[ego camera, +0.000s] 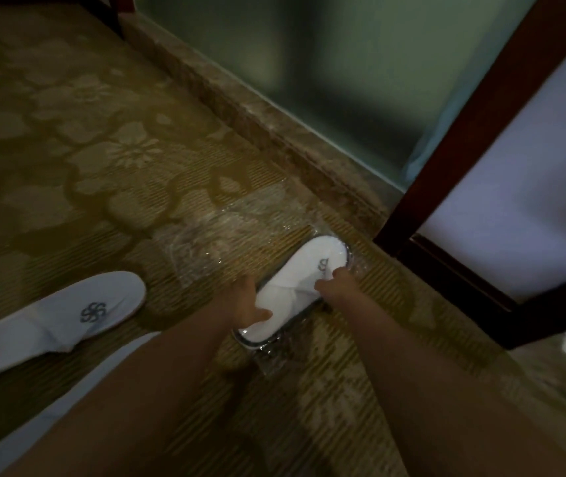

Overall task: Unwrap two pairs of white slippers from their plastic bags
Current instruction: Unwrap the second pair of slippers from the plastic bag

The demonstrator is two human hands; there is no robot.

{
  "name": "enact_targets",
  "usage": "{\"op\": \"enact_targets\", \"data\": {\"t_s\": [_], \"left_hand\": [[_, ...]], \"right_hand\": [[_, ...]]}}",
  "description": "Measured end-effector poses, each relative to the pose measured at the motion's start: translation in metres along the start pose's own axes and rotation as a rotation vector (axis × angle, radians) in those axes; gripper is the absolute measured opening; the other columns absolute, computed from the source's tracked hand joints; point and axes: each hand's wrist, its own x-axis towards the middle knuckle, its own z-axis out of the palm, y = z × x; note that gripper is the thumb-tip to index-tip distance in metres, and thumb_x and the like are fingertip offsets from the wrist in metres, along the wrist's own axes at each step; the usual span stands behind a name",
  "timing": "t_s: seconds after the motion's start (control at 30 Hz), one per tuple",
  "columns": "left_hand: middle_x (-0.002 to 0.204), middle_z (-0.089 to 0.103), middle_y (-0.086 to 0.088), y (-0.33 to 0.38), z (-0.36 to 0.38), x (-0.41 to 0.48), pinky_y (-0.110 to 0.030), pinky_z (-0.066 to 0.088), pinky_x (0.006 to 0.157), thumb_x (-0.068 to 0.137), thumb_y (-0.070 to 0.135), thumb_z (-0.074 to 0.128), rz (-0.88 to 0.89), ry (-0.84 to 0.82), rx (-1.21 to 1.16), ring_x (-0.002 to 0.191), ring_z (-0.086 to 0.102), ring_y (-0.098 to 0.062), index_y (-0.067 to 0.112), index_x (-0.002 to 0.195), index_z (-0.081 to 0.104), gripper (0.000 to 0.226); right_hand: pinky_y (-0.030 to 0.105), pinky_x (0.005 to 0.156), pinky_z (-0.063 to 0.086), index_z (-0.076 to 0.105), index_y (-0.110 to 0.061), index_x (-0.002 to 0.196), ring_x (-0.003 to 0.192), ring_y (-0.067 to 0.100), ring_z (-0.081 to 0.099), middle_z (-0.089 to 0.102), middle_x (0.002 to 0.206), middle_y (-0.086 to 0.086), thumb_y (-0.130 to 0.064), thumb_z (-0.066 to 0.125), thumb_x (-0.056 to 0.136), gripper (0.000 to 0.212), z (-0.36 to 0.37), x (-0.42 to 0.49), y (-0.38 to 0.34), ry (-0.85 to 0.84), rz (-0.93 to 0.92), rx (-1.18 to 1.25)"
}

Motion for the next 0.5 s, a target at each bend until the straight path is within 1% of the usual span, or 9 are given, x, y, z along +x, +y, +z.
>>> {"op": "enact_targets", "data": {"t_s": [0.03,0.07,0.17,0.27,0.33,0.37,0.43,0.47,0.5], "left_hand": [[0.151,0.031,-0.016,-0.001,0.002,0.003,-0.038,0.037,0.107,0.08,0.049,0.064,-0.016,-0.018,-0.013,0.134,0.039,-0.031,0.006,0.146,0.017,0.092],[0.152,0.03,-0.016,0.0,0.001,0.004,-0.041,0.037,0.107,0.078,0.049,0.066,-0.026,-0.025,-0.037,0.134,0.038,-0.032,0.006,0.147,0.015,0.096],[0.152,0.031,-0.016,0.003,0.002,0.011,-0.044,0.039,0.106,0.072,0.048,0.073,-0.053,-0.008,-0.189,0.133,0.04,-0.033,0.006,0.148,0.013,0.106],[0.149,0.038,-0.013,0.005,0.005,0.015,-0.042,0.044,0.102,0.068,0.047,0.077,-0.091,0.004,-0.349,0.129,0.045,-0.031,0.005,0.146,0.02,0.106],[0.142,0.047,-0.01,0.007,0.009,0.016,-0.037,0.048,0.094,0.071,0.045,0.076,-0.112,-0.061,-0.451,0.123,0.052,-0.028,0.006,0.142,0.034,0.092],[0.139,0.051,-0.009,0.01,0.009,0.015,-0.033,0.05,0.089,0.074,0.041,0.074,-0.108,-0.117,-0.511,0.118,0.055,-0.026,0.008,0.14,0.041,0.081],[0.128,0.058,-0.008,0.017,0.008,0.01,-0.022,0.05,0.074,0.081,0.034,0.07,-0.082,-0.2,-0.539,0.105,0.056,-0.019,0.009,0.134,0.05,0.062],[0.123,0.061,-0.007,0.02,0.007,0.009,-0.022,0.05,0.073,0.082,0.032,0.069,-0.061,-0.214,-0.55,0.102,0.057,-0.017,0.008,0.13,0.054,0.056],[0.125,0.062,-0.007,0.02,0.007,0.01,-0.027,0.053,0.08,0.081,0.031,0.071,-0.037,-0.216,-0.586,0.103,0.059,-0.018,0.008,0.128,0.056,0.055]], "right_hand": [[0.035,0.106,0.04,0.031,0.001,0.141,0.129,0.035,0.044,0.039,0.144,0.021,-0.019,0.056,0.09,0.06,0.003,0.0,0.003,-0.055,0.017,0.053],[0.039,0.108,0.039,0.028,-0.001,0.143,0.128,0.035,0.044,0.037,0.145,0.021,-0.018,0.058,0.089,0.064,0.005,0.001,0.006,-0.089,0.028,0.105],[0.048,0.106,0.041,0.021,-0.008,0.146,0.127,0.037,0.043,0.035,0.146,0.02,-0.017,0.063,0.085,0.074,0.011,0.005,0.011,-0.133,0.056,0.225],[0.051,0.106,0.041,0.021,-0.011,0.145,0.128,0.038,0.043,0.035,0.145,0.018,-0.012,0.066,0.082,0.078,0.014,0.008,0.013,-0.143,0.081,0.411],[0.053,0.105,0.041,0.025,-0.011,0.144,0.128,0.038,0.043,0.035,0.146,0.018,-0.009,0.066,0.081,0.076,0.014,0.01,0.015,-0.122,0.099,0.517],[0.053,0.105,0.041,0.026,-0.01,0.144,0.129,0.038,0.042,0.035,0.147,0.018,-0.01,0.066,0.081,0.074,0.013,0.01,0.015,-0.113,0.112,0.537],[0.051,0.106,0.041,0.03,-0.005,0.142,0.129,0.037,0.043,0.037,0.146,0.02,-0.009,0.063,0.085,0.066,0.009,0.009,0.017,-0.09,0.12,0.516],[0.05,0.105,0.041,0.032,-0.004,0.14,0.128,0.037,0.044,0.038,0.144,0.02,-0.009,0.061,0.087,0.061,0.008,0.01,0.019,-0.078,0.128,0.491],[0.049,0.104,0.043,0.036,-0.003,0.136,0.125,0.036,0.046,0.04,0.142,0.021,-0.008,0.06,0.087,0.054,0.007,0.011,0.021,-0.066,0.135,0.481]]}}
